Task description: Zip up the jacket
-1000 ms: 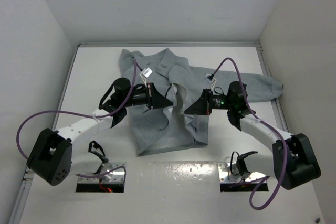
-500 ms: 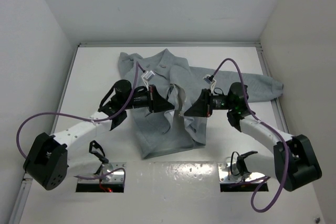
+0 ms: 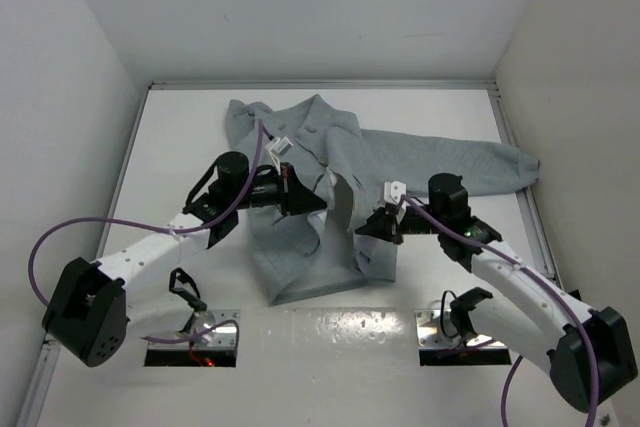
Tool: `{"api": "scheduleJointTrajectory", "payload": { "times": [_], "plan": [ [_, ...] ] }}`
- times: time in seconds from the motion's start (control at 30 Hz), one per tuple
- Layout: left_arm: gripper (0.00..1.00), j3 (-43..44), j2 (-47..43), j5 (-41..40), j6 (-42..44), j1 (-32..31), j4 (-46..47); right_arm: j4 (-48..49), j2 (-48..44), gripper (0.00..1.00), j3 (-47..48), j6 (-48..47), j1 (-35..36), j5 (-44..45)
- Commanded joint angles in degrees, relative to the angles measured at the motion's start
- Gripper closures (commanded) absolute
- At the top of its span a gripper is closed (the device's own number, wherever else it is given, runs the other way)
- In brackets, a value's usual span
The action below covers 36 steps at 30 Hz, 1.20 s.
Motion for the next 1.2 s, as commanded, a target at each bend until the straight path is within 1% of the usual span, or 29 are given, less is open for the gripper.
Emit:
{"api": "scheduleJointTrajectory", "payload": {
  "times": [0.0, 0.03, 0.1, 0.17, 0.2, 0.23, 0.3, 0.33, 0.43, 0.6, 0.7, 0.83, 1.17],
  "plan": [
    [1.0, 2.45, -1.16, 0.96, 1.75, -0.17, 1.84, 6.77, -1.03, 1.0, -0.61, 2.93, -0.9, -2.22],
    [1.0, 2.45, -1.16, 0.96, 2.97, -0.69, 1.84, 10.78, -1.29, 1.0, -1.05, 4.61, -1.43, -2.24],
    [1.0, 3.06, -1.86, -1.14, 4.73, -1.84, 0.53, 13.09, -1.47, 1.0, -1.85, 12.41, -1.34, -2.33],
    [1.0, 3.07, -2.47, -2.11, 6.49, -3.15, 0.53, 16.25, -1.29, 1.0, -1.76, 17.88, -1.17, -2.42],
    [1.0, 3.07, -2.47, -3.25, 7.19, -3.16, -0.17, 17.4, -0.86, 1.0, -1.67, 23.56, -1.08, -2.33],
    [1.0, 3.07, -2.47, -3.96, 8.68, -3.94, -0.87, 21.15, -0.42, 1.0, -1.58, 25.27, -1.17, -2.5],
    [1.0, 3.68, -3.0, -4.57, 10.09, -4.48, -0.36, 23.02, -0.15, 1.0, -1.5, 27.99, -1.08, -2.68],
    [1.0, 4.29, -3.0, -4.58, 10.88, -4.48, -0.35, 23.82, 0.29, 1.0, -1.32, 31.75, -1.08, -2.94],
    [1.0, 4.82, -3.52, -5.98, 12.9, -5.0, -0.35, 26.9, 1.52, 1.0, -1.06, 35.99, -1.25, -3.21],
    [1.0, 4.83, -4.58, -6.51, 13.96, -5.01, 1.84, 28.83, 2.05, 1.0, -0.7, 38.81, -1.26, -3.73],
    [1.0, 4.83, -5.2, -5.29, 14.49, -5.53, 3.77, 29.54, 2.4, 1.0, -0.27, 40.22, -1.17, -3.73],
    [1.0, 5.35, -5.81, -3.35, 15.64, -5.53, 3.78, 30.24, 3.36, 1.0, 1.05, 41.63, -1.43, -3.56],
    [1.0, 5.35, -6.96, -3.35, 16.69, -6.06, 1.76, 32.17, 5.56, 1.0, 3.25, 44.79, -2.75, -3.21]
  ]
}}
